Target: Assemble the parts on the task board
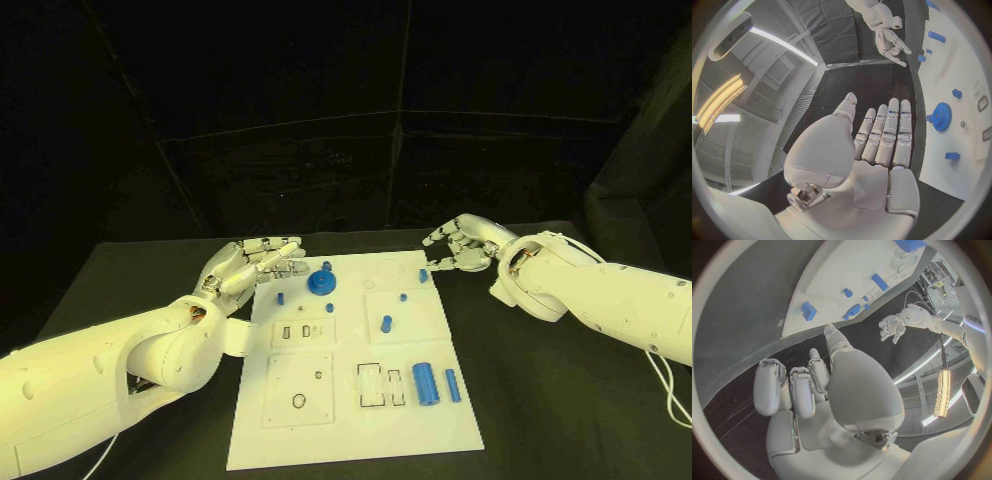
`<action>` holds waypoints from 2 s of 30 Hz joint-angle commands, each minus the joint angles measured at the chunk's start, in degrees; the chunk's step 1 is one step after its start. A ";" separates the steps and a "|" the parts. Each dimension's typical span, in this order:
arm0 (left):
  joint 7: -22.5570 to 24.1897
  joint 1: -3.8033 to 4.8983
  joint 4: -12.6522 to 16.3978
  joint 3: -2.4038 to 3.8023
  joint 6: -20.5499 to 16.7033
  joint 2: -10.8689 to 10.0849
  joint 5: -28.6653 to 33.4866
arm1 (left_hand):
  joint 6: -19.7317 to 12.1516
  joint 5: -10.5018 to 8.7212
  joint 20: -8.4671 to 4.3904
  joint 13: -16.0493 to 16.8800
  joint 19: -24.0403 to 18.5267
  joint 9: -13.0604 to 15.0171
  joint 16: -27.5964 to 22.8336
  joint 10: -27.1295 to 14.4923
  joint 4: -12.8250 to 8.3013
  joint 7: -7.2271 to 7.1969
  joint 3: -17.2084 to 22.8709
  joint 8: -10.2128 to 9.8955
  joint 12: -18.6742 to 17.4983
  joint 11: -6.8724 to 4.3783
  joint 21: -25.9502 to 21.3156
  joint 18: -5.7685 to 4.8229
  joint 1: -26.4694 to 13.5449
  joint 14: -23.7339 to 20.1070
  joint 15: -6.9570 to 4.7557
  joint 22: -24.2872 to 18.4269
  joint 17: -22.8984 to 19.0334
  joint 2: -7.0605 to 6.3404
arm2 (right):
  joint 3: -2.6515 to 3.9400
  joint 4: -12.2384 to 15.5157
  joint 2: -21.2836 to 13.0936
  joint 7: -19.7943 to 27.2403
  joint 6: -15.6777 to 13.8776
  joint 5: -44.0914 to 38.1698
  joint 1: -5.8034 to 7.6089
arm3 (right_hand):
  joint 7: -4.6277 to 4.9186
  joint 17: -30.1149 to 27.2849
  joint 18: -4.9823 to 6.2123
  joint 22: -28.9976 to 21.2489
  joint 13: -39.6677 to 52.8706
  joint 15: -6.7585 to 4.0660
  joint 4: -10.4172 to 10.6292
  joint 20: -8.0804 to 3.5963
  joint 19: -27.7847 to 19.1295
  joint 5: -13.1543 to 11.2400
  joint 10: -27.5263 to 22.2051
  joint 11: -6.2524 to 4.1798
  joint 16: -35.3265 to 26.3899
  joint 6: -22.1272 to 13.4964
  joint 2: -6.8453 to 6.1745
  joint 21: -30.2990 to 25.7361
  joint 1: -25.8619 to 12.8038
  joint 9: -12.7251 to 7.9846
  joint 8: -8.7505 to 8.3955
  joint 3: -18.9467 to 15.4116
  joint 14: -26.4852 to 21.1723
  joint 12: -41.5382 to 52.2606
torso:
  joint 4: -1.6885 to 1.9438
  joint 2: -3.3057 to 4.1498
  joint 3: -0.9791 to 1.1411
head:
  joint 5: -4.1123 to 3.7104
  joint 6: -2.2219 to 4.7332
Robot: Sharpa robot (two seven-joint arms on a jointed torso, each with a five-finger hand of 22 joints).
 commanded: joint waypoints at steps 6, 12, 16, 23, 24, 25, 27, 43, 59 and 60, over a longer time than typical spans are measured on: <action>0.04 0.05 -0.30 0.04 0.88 0.40 -0.62 | 0.42 -0.33 -0.02 -0.04 0.44 -0.02 -0.38 0.35 -0.35 1.70 0.07 -0.36 -0.21 0.09 -0.30 0.42 0.15 0.41 0.05 -0.07 0.07 0.53 | 0.00 -2.87 1.32 2.07 2.82 0.20 -0.20 | 0.07 11.24 -0.80 0.09 0.22 -0.17 -0.24 -0.33 -0.01 0.31 -0.06 0.05 0.23 -0.45 0.20 0.16 0.27 -0.06 -0.24 -0.01 5.09 0.07 | 0.25 0.00 -0.13 | -0.16 -0.40; 0.03 0.04 -0.48 0.04 0.92 0.48 -0.62 | 0.42 -0.33 -0.02 -0.04 0.44 -0.02 -0.38 0.35 -0.35 1.70 0.07 -0.36 -0.21 0.09 -0.30 0.42 0.15 0.41 0.05 -0.07 0.07 0.53 | -0.01 -3.60 1.68 2.45 4.82 0.09 -0.78 | 0.18 11.34 -0.82 0.15 0.40 -0.10 -0.17 -0.28 0.04 0.34 0.14 0.15 0.27 -0.23 0.39 0.20 0.00 0.02 -0.12 -0.20 5.11 0.28 | 0.24 -0.06 -0.19 | -0.14 -0.63; 0.03 0.04 -0.54 0.04 0.97 0.49 -0.62 | 0.42 -0.33 -0.02 -0.04 0.44 -0.02 -0.38 0.35 -0.35 1.70 0.07 -0.36 -0.21 0.09 -0.30 0.42 0.15 0.41 0.05 -0.07 0.07 0.53 | -0.01 -3.92 1.86 2.61 5.66 0.06 -1.18 | 0.26 11.38 -0.84 0.25 0.56 -0.04 -0.18 -0.24 0.10 0.36 0.31 0.22 0.28 0.10 0.57 0.24 -0.14 0.09 0.05 -0.33 5.12 0.47 | 0.12 -0.12 -0.20 | -0.11 -0.72; 0.02 0.03 -0.59 0.04 1.04 0.50 -0.62 | 0.42 -0.33 -0.02 -0.04 0.44 -0.02 -0.38 0.35 -0.35 1.70 0.07 -0.36 -0.21 0.09 -0.30 0.42 0.15 0.41 0.05 -0.07 0.07 0.53 | -0.01 -4.37 2.05 2.85 5.96 0.05 -1.70 | 0.41 11.58 -0.88 0.50 0.77 0.09 -0.08 -0.13 0.23 0.13 0.57 0.35 0.35 0.87 1.04 0.35 -0.56 0.21 0.41 -0.64 5.16 0.76 | 0.20 -0.11 -0.20 | -0.36 -0.89; 0.01 0.03 -0.60 0.04 1.04 0.49 -0.62 | 0.42 -0.33 -0.02 -0.04 0.44 -0.02 -0.38 0.35 -0.35 1.70 0.07 -0.36 -0.21 0.09 -0.30 0.42 0.15 0.41 0.05 -0.07 0.07 0.53 | -0.01 -4.45 2.09 2.82 6.02 0.05 -1.74 | 0.41 11.57 -0.88 0.51 0.79 0.10 -0.08 -0.12 0.24 0.12 0.59 0.36 0.35 0.96 1.09 0.36 -0.59 0.22 0.46 -0.67 5.16 0.79 | 0.18 -0.11 -0.18 | -0.27 -0.89; 0.00 0.03 -0.61 0.04 1.04 0.49 -0.62 | 0.42 -0.33 -0.02 -0.04 0.44 -0.02 -0.38 0.35 -0.35 1.70 0.07 -0.36 -0.21 0.09 -0.30 0.42 0.15 0.41 0.05 -0.07 0.07 0.53 | -0.01 -4.54 2.14 2.78 6.08 0.05 -1.78 | 0.39 11.58 -0.89 0.57 0.81 0.10 -0.08 -0.10 0.27 0.11 0.63 0.35 0.35 1.13 1.19 0.38 -0.61 0.25 0.54 -0.69 5.16 0.83 | 0.17 -0.10 -0.17 | -0.25 -0.97; -0.01 0.03 -0.62 0.04 1.03 0.50 -0.62 | 0.42 -0.33 -0.02 -0.04 0.44 -0.02 -0.38 0.35 -0.35 1.70 0.07 -0.36 -0.21 0.09 -0.30 0.42 0.15 0.41 0.05 -0.07 0.07 0.53 | -0.01 -4.75 2.26 2.71 6.22 0.05 -1.86 | 0.36 11.62 -0.91 0.66 0.86 0.10 -0.13 -0.08 0.32 0.10 0.69 0.33 0.36 1.44 1.39 0.42 -0.60 0.28 0.68 -0.70 5.17 0.90 | 0.17 -0.07 -0.17 | -0.12 -0.96; 0.37 0.03 -0.73 0.04 0.62 0.55 -0.63 | 0.51 -0.30 -0.07 -0.05 0.62 -0.01 -0.62 0.46 -0.75 1.65 0.21 -0.39 -0.30 0.04 -0.44 0.39 0.38 0.52 0.03 -0.16 0.07 0.74 | -0.01 -6.68 3.72 2.91 6.71 -0.11 -2.90 | 0.19 11.84 -0.94 0.91 1.05 -0.02 -0.82 -0.14 0.45 -2.22 0.99 0.16 0.42 3.10 3.46 0.54 0.04 0.28 1.19 0.02 5.22 1.22 | 0.20 -0.11 -0.14 | -0.17 -1.27; 0.22 0.02 -0.82 0.04 0.64 0.52 -0.63 | 0.53 -0.30 -0.08 -0.05 0.66 -0.02 -0.67 0.48 -0.83 1.65 0.26 -0.40 -0.33 0.04 -0.47 0.39 0.42 0.54 0.02 -0.18 0.07 0.82 | 0.00 -7.60 4.48 3.27 6.61 -0.68 -3.02 | -0.16 11.95 -1.00 1.26 1.56 -0.28 -1.44 -0.36 0.60 -4.08 1.48 -0.17 0.45 5.20 5.16 0.68 0.36 0.22 1.57 1.41 5.24 1.78 | 0.19 -0.11 -0.08 | -0.14 -1.33; 0.21 0.02 -0.83 0.04 0.64 0.52 -0.63 | 0.53 -0.30 -0.08 -0.05 0.66 -0.02 -0.67 0.48 -0.83 1.65 0.26 -0.40 -0.33 0.04 -0.47 0.39 0.42 0.54 0.02 -0.18 0.07 0.82 | 0.00 -7.64 4.50 3.26 6.61 -0.70 -3.02 | -0.22 11.96 -1.00 1.29 1.60 -0.31 -1.47 -0.38 0.62 -4.12 1.52 -0.21 0.45 5.41 5.30 0.69 0.38 0.22 1.62 1.54 5.24 1.82 | 0.19 -0.11 -0.07 | -0.14 -1.32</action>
